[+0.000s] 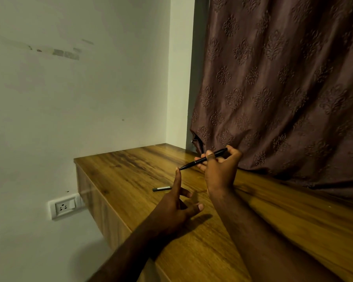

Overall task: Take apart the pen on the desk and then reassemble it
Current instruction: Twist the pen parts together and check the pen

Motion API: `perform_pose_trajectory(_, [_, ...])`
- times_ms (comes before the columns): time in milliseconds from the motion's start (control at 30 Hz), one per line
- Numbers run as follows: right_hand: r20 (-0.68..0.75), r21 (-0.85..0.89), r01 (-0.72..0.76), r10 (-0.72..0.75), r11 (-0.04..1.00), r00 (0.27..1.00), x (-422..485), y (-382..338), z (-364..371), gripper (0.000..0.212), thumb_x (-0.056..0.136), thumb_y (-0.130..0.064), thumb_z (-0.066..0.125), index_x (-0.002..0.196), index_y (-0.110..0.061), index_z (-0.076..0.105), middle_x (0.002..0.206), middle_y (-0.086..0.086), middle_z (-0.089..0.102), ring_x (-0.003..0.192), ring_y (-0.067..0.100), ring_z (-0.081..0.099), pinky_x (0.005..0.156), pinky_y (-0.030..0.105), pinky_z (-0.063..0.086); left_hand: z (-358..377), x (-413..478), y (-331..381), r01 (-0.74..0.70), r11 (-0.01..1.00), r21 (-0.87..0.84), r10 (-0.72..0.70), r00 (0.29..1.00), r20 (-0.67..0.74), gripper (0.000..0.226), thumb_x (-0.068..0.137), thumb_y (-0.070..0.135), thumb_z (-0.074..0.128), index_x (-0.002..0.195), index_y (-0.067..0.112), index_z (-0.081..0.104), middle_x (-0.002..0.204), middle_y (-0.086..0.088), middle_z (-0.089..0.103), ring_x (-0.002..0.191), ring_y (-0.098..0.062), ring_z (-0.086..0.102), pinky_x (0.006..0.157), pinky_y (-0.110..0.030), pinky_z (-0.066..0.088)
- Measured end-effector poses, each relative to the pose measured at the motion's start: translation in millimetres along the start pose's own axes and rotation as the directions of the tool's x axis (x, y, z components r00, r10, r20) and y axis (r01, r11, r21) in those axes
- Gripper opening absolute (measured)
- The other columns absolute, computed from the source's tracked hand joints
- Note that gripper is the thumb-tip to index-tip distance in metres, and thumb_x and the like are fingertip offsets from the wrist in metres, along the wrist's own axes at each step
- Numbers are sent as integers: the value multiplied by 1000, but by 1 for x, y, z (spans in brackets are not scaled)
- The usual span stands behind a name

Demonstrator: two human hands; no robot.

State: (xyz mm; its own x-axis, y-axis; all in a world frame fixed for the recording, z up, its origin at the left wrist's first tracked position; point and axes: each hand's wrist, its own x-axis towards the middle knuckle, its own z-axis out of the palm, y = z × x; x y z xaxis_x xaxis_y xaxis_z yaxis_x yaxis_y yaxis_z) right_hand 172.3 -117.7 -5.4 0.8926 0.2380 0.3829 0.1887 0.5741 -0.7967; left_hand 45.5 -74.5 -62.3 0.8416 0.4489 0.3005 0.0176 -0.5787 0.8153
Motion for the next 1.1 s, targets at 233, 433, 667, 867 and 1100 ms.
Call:
perform_pose_trajectory(233, [46, -35, -5, 7, 999, 999, 0, 6, -1, 62, 90, 0, 59, 132, -36, 31, 121, 25, 58, 87, 32, 72, 62, 36, 60, 2, -2, 3, 36, 998, 51, -33, 998, -47, 106, 84, 41, 66, 143, 36, -22, 123, 10, 54, 79, -2, 64, 67, -17, 53])
perform_pose_trajectory(433, [136, -100, -259, 271, 961, 953, -3, 6, -12, 40, 87, 5, 63, 116, -13, 41, 112, 27, 60, 71, 29, 71, 54, 34, 60, -7, 0, -4, 74, 997, -29, -79, 923, -376, 35, 93, 24, 56, 127, 14, 53, 93, 7, 64, 74, -11, 65, 68, -36, 58])
perform_pose_trajectory(667, [274, -379, -344, 459, 859, 845, -3, 19, -45, 49, 80, -13, 77, 115, 2, 48, 79, 15, 69, 61, 19, 65, 56, 29, 54, -9, -1, -15, 104, 993, -50, -115, 846, -520, 10, 91, 19, 59, 82, 18, 63, 75, 2, 67, 71, -14, 64, 66, -32, 54])
perform_pose_trajectory(867, [399, -647, -28, 371, 762, 839, -2, 22, -55, 29, 74, -11, 81, 89, 1, 59, 64, 3, 55, 40, -3, 50, 40, 14, 39, -34, 7, -39, 132, 978, 163, -59, 918, -391, 10, 82, 23, 68, 73, 20, 65, 70, 1, 67, 67, -19, 66, 59, -34, 57])
perform_pose_trajectory(1100, [474, -806, 244, 340, 540, 812, -1, 56, -37, 43, 50, -53, 84, 67, -20, 63, 65, -7, 63, 69, 17, 60, 63, 34, 46, -64, 10, -51, 248, 686, 684, 16, 935, -354, 25, 76, 50, 62, 79, 26, 65, 70, 8, 59, 61, -9, 59, 51, -24, 45])
